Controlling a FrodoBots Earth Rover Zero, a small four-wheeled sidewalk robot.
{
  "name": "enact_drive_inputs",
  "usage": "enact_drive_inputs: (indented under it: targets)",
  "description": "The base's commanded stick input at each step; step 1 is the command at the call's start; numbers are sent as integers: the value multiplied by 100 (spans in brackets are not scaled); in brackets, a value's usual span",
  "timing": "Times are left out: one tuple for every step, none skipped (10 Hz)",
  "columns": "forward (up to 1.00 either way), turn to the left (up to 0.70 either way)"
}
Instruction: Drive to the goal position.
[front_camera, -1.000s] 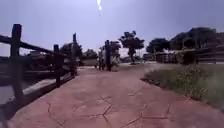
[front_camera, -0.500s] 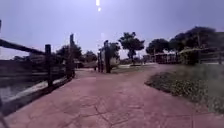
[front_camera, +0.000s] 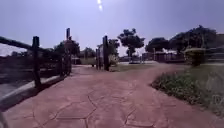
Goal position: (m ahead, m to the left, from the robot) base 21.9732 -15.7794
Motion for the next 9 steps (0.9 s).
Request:
enact_drive_inputs:
  targets:
    - [100,1]
    - [100,1]
    - [100,1]
    - [100,1]
    - [100,1]
    - [100,1]
    - [100,1]
    - [100,1]
    - [100,1]
